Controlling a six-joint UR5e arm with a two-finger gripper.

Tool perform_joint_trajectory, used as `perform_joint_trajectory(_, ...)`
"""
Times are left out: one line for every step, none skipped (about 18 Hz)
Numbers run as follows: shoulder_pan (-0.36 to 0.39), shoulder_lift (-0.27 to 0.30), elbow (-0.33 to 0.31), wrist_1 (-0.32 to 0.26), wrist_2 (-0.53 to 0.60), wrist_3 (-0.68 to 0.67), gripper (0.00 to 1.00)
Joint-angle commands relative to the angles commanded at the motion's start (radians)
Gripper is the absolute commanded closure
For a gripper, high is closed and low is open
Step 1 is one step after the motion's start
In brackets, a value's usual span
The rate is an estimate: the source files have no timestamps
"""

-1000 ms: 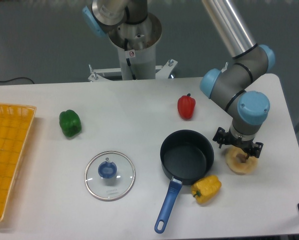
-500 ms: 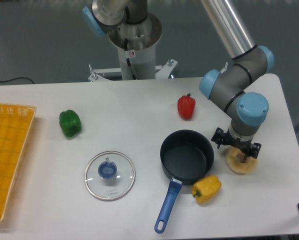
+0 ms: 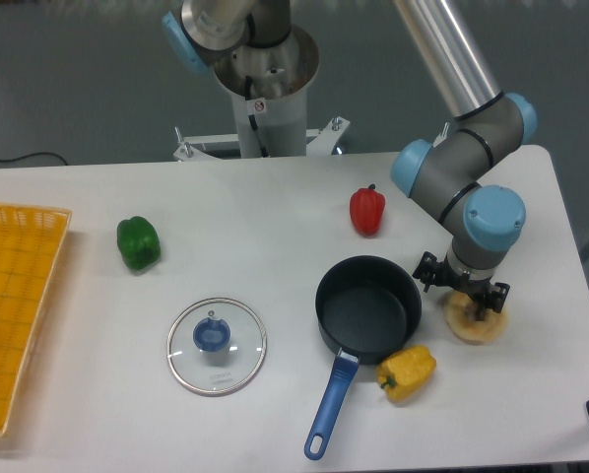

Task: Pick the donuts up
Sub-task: 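Lower the gripper onto the donut ring and close on it, then lift the grasped donut ring up off the table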

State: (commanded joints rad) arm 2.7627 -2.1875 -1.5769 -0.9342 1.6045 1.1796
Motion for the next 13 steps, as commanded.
perform_joint_trajectory(0.0,0.0,0.003,0.0,0.0,0.0,0.39)
perform_joint_trajectory(0.0,0.0,0.005,0.0,0.0,0.0,0.44)
perform_joint_trajectory(0.0,0.002,0.008,0.0,0.0,0.0,0.49)
perform_joint_trajectory(0.0,0.002,0.008,0.0,0.0,0.0,0.51)
perform_joint_trajectory(0.0,0.002,0.011,-0.002,0.0,0.002,0.54)
perform_joint_trajectory(0.002,0.002,0.015,-0.005,0.0,0.002,0.59)
perform_joint_trajectory(0.002,0.002,0.018,-0.02,0.0,0.002,0.62)
perform_joint_trajectory(0.002,0.003,0.02,-0.029,0.0,0.0,0.75)
perform_joint_trajectory(0.002,0.005,0.021,-0.034,-0.002,0.002,0.75)
perform_joint_trajectory(0.003,0.006,0.026,-0.035,-0.003,0.002,0.75)
perform_joint_trajectory(0.003,0.006,0.035,-0.043,-0.006,0.002,0.75)
perform_joint_trajectory(0.003,0.008,0.043,-0.06,-0.011,0.002,0.75)
perform_joint_trajectory(0.005,0.011,0.055,-0.077,-0.02,0.002,0.75)
